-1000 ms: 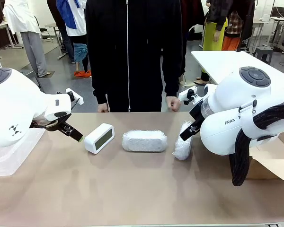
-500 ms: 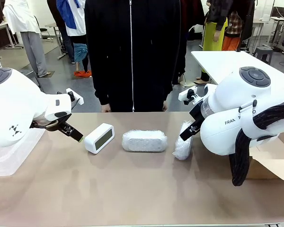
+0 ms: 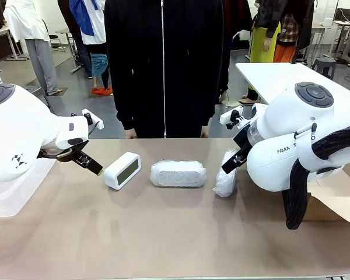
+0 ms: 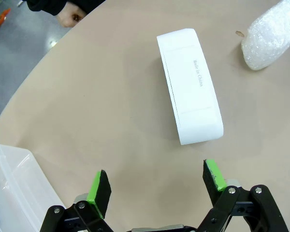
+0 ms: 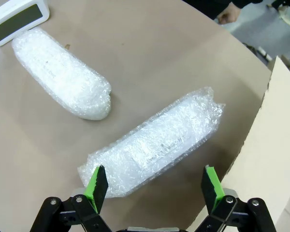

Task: Separate and place wrapped and unwrapped clocks.
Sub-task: Pick up the Digital clock indicated by the person.

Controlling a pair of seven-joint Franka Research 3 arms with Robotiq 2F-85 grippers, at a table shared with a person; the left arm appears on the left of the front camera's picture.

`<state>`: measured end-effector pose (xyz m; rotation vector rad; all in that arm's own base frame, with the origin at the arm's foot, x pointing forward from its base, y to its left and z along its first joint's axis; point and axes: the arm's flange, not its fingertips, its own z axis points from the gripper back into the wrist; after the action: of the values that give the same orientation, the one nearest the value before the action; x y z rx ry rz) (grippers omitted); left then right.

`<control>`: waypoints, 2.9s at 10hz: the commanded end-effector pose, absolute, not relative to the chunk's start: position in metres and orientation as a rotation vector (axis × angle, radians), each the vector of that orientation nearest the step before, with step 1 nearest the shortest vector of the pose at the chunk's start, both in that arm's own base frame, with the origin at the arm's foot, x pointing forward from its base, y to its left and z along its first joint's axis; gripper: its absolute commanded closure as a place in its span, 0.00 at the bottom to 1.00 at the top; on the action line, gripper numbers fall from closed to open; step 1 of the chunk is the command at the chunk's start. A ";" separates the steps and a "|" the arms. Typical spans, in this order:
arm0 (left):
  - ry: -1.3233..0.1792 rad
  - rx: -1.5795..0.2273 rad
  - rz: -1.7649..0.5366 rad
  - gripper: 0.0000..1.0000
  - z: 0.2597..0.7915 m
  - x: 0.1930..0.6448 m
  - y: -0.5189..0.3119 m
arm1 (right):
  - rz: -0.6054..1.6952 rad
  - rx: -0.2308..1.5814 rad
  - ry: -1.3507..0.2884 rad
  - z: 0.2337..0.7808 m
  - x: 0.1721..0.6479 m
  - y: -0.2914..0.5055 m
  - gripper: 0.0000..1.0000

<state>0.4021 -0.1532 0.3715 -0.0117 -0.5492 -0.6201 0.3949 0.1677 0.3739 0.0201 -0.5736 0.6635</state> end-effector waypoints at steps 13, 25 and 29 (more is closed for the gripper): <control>-0.652 -0.166 -0.887 0.00 0.534 0.353 -0.105 | 0.877 0.132 -0.669 0.558 0.338 0.135 0.00; -0.764 -0.261 -0.997 0.00 0.497 0.314 -0.062 | 1.043 0.364 -0.727 0.518 0.304 0.088 0.00; -0.792 -0.259 -1.014 0.00 0.497 0.314 -0.059 | 1.062 0.353 -0.743 0.516 0.305 0.086 0.00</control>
<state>0.3538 -0.0616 0.5448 -0.2457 -0.7469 -0.9989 0.3313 0.0905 0.5560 0.3328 -0.7172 1.0479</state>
